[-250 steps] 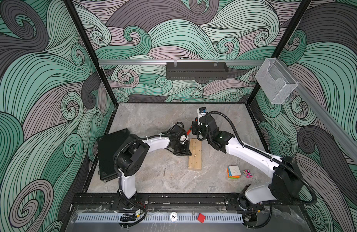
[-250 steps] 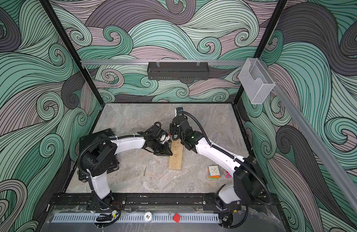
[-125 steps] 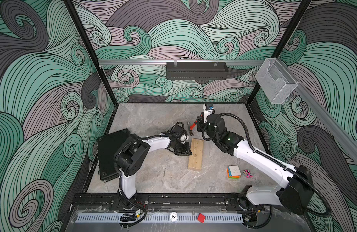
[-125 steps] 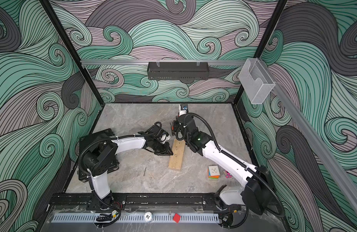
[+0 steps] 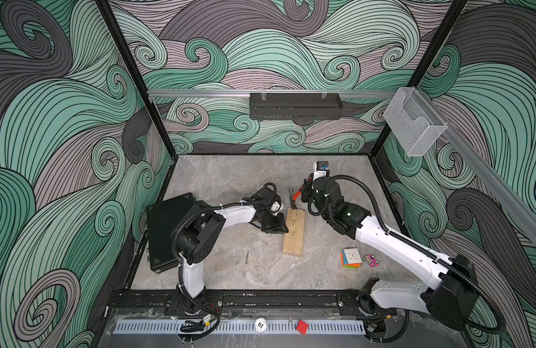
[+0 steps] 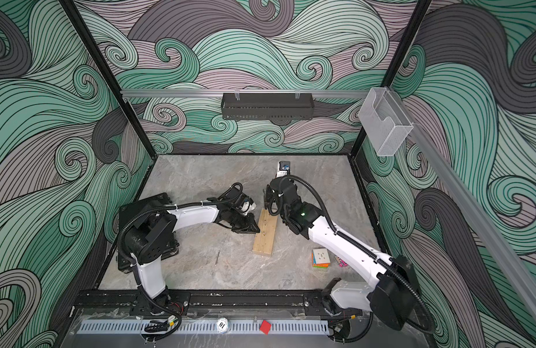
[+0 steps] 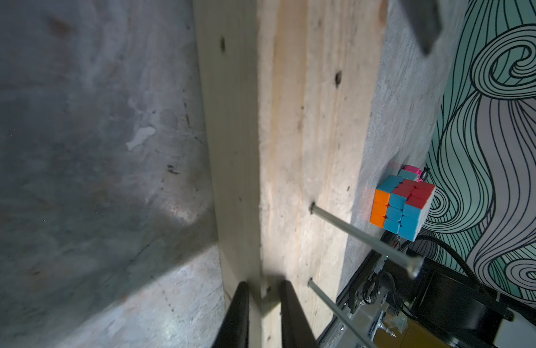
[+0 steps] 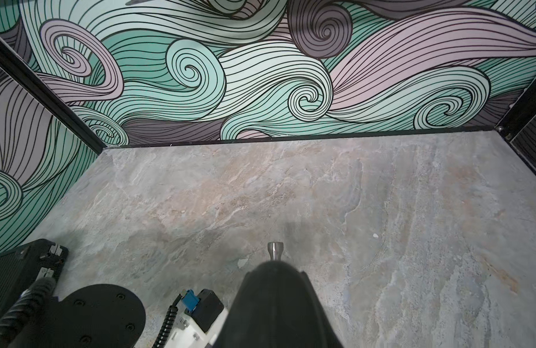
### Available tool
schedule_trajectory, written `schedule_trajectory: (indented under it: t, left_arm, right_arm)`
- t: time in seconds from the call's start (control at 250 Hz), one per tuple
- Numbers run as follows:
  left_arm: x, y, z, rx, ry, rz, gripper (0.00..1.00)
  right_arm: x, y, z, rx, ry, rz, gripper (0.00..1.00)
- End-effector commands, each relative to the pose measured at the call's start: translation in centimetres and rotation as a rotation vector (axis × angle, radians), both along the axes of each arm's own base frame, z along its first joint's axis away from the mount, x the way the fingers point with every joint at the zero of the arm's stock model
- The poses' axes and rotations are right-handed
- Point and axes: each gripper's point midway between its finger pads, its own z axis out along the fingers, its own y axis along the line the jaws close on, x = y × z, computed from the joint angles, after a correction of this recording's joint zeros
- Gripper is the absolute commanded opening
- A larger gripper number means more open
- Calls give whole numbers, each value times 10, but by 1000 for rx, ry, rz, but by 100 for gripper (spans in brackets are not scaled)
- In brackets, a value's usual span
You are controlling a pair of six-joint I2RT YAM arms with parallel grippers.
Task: Use a claw hammer to pull out a nail
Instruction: Remove the nail from the mounting plate.
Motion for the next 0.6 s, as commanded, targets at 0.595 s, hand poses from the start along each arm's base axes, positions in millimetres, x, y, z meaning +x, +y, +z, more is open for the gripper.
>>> schedule_trajectory:
  t: [0.595]
  left_arm:
    - [-7, 9, -27, 110, 41, 4, 17]
  right_arm:
    - [-39, 3, 14, 40, -31, -48, 4]
